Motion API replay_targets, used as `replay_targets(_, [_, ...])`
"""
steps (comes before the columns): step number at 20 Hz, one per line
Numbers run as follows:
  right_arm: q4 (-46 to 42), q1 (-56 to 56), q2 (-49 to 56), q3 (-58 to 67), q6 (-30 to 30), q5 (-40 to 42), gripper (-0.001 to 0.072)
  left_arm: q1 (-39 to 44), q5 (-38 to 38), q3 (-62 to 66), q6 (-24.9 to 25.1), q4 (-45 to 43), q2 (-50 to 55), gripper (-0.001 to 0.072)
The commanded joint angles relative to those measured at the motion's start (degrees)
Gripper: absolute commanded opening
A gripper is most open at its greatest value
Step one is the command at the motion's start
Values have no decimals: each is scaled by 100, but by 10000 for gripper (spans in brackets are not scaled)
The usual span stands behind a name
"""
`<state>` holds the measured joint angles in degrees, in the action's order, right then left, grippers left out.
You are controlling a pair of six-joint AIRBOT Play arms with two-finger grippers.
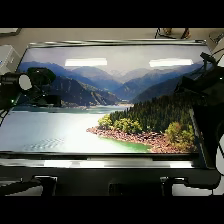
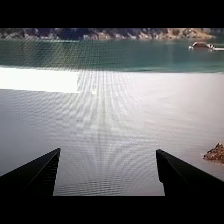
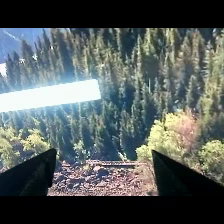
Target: Fold the clothes and pants, and hang the long-sleeved shirts on hangers.
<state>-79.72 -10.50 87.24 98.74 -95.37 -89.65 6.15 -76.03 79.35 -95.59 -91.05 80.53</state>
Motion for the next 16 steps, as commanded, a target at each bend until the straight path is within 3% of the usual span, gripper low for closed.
replay_targets(1, [0, 4, 2, -2, 9, -2, 695, 0, 0, -2, 0, 0, 2, 711])
replay_targets(4, [11, 4, 2, -2, 2, 234, 695, 2, 210, -2, -210, 2, 9, 711])
replay_targets(7, [15, 4, 2, -2, 7, 988, 695, 4, 1250, -2, -306, 2, 17, 711])
replay_targets(12, [20, 4, 2, -2, 7, 1873, 695, 7, 3257, 0, -304, 2, 17, 711])
replay_targets(16, [13, 4, 7, -2, 52, 2778, 693, 7, 5331, -2, -306, 4, 92, 710])
